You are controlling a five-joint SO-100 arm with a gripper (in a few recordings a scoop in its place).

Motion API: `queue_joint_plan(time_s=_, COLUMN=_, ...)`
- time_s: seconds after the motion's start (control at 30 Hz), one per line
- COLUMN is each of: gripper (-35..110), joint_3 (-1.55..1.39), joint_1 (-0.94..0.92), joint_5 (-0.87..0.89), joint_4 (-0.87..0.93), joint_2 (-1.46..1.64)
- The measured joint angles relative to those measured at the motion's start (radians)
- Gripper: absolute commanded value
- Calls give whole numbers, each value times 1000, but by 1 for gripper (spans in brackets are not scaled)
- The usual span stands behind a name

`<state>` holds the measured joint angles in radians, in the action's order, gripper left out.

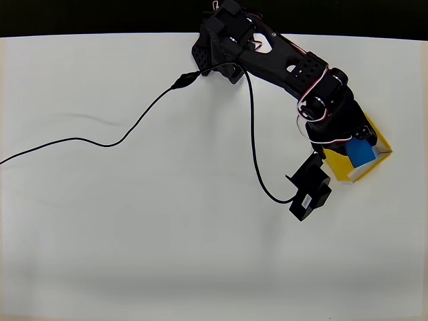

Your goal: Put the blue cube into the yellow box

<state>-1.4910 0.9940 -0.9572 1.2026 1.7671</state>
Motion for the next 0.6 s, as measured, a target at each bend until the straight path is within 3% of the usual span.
queue_joint_plan(time_s=0.6, gripper=19, joint_3=160, joint_1=44, joint_5=29, joint_4=0, joint_2=-350)
